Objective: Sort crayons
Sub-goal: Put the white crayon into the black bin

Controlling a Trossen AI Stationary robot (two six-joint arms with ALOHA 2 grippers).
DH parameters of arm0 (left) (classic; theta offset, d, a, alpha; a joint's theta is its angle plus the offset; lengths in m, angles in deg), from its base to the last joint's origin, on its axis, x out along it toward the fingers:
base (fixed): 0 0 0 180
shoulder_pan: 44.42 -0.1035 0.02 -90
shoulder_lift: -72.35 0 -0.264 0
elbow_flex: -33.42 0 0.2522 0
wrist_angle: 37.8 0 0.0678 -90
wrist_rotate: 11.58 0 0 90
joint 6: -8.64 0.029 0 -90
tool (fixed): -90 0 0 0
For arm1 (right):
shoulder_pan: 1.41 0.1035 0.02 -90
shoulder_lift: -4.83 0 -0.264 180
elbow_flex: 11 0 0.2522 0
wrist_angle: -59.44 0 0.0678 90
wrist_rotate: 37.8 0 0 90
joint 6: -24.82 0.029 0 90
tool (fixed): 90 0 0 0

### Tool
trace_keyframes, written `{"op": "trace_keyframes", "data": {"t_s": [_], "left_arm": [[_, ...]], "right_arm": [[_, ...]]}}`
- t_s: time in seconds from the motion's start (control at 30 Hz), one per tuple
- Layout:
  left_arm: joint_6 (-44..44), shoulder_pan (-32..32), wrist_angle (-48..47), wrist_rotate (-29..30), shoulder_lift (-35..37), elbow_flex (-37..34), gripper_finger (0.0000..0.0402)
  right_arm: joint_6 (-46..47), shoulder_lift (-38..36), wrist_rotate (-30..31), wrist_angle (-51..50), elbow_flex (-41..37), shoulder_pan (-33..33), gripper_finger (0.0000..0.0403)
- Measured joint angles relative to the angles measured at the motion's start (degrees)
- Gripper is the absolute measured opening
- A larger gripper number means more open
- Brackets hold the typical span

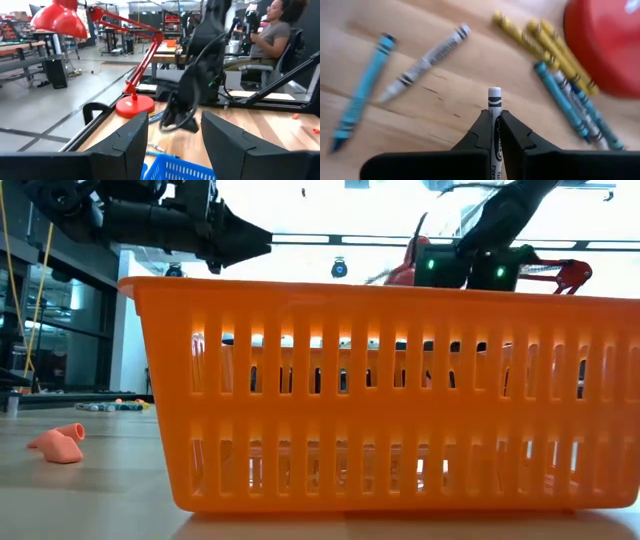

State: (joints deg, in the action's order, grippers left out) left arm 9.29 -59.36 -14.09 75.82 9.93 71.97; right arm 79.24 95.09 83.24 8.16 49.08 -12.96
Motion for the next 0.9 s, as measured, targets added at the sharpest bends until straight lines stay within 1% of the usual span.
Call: {"op": "trace_keyframes", "data": {"t_s": [0.1, 0.2, 0.33, 0.47, 0.53, 0.6, 0.7, 0.77, 0.83, 0.9], "left_arm": [[0.0, 0.0, -1.2, 0.9, 0.0, 0.0, 0.0172], [0.0, 0.0, -1.3, 1.0, 0.0, 0.0, 0.0173], [0.0, 0.0, -1.3, 1.0, 0.0, 0.0, 0.0173], [0.0, 0.0, -1.3, 1.0, 0.0, 0.0, 0.0173], [0.0, 0.0, -1.3, 1.0, 0.0, 0.0, 0.0173], [0.0, 0.0, -1.4, 1.0, 0.0, 0.0, 0.0172], [-1.0, 0.0, -1.7, 1.0, 0.0, 0.0, 0.0173], [-2.9, 0.0, -2.2, 0.9, 0.0, 0.0, 0.0172], [-4.5, 0.0, -2.4, 0.9, 0.0, 0.0, 0.0173], [-5.1, 0.0, -2.4, 0.9, 0.0, 0.0, 0.0173]], "right_arm": [[-2.9, -3.5, 3.5, 1.3, 0.0, 2.0, 0.0004], [-8.4, -7.1, 6.1, 5.9, 0.1, 3.9, 0.0004], [-21.3, -10.4, 6.9, 18.6, 0.2, 6.0, 0.0003], [-35.4, -10.6, 6.6, 37.0, 0.2, 7.7, 0.0003], [-41.9, -9.8, 3.5, 46.3, 0.3, 8.2, 0.0003], [-47.1, -8.8, -2.7, 53.9, 0.3, 8.3, 0.0003], [-51.4, -7.4, -13.5, 61.8, 0.3, 8.4, 0.0003], [-52.0, -6.4, -18.6, 64.9, 0.3, 8.9, 0.0004], [-53.5, -5.4, -21.0, 67.8, 0.3, 9.7, 0.0004], [-54.9, -4.8, -21.7, 69.6, 0.3, 10.4, 0.0004]]}}
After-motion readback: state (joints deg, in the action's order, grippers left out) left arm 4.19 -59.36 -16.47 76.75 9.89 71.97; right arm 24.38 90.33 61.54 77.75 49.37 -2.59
